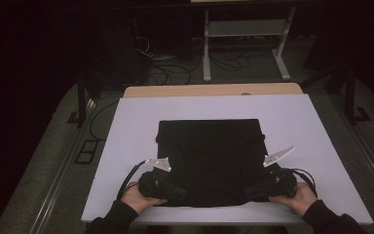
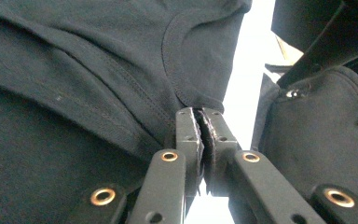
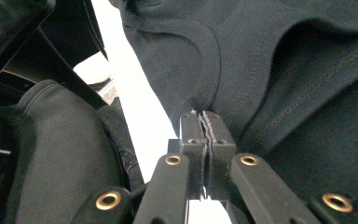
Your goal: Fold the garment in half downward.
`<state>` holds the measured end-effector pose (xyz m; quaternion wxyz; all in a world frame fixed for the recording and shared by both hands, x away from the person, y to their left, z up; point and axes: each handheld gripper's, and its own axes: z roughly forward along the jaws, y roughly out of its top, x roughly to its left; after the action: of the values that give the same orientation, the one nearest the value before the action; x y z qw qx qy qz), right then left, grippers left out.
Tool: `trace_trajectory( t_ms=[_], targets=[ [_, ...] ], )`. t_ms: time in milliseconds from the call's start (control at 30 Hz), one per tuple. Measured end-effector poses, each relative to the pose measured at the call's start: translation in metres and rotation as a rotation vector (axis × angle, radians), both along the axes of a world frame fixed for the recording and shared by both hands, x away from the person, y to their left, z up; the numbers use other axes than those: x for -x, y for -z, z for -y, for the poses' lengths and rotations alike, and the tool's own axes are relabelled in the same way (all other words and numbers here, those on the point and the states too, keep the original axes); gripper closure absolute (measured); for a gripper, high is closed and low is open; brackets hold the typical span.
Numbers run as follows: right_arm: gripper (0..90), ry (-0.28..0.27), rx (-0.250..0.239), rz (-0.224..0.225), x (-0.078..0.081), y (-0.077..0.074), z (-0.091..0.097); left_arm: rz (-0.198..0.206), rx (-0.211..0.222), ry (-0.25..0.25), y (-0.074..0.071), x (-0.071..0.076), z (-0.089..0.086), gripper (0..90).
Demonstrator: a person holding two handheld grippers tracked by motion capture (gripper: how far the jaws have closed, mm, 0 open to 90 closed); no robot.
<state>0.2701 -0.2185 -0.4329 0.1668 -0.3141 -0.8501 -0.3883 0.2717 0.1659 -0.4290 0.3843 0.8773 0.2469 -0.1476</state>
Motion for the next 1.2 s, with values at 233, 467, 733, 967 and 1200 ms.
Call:
trace_trajectory(
  t_ms=[233,467,733,967,1200],
  targets=[
    [86.6,-0.010,0.006,-0.003,0.005,0.000,0.002,-0.028,-0.030,0.013,0.004,0.002,-0.001,84.5],
    [86.5,-0.026,0.010,-0.007,0.010,0.000,0.001,-0.036,-0.034,0.020,0.005,0.005,-0.003,84.4],
    [86.4,-0.025,0.018,-0.006,0.014,-0.001,0.002,-0.045,-0.040,0.026,0.006,0.007,-0.004,84.2],
    [85.6,-0.022,0.024,-0.009,0.016,-0.001,0.003,-0.038,-0.046,0.041,0.005,0.010,-0.004,79.4],
    [78.5,-0.019,0.019,-0.005,0.018,-0.003,0.004,-0.010,-0.037,0.043,0.000,0.013,-0.006,68.8]
  ],
)
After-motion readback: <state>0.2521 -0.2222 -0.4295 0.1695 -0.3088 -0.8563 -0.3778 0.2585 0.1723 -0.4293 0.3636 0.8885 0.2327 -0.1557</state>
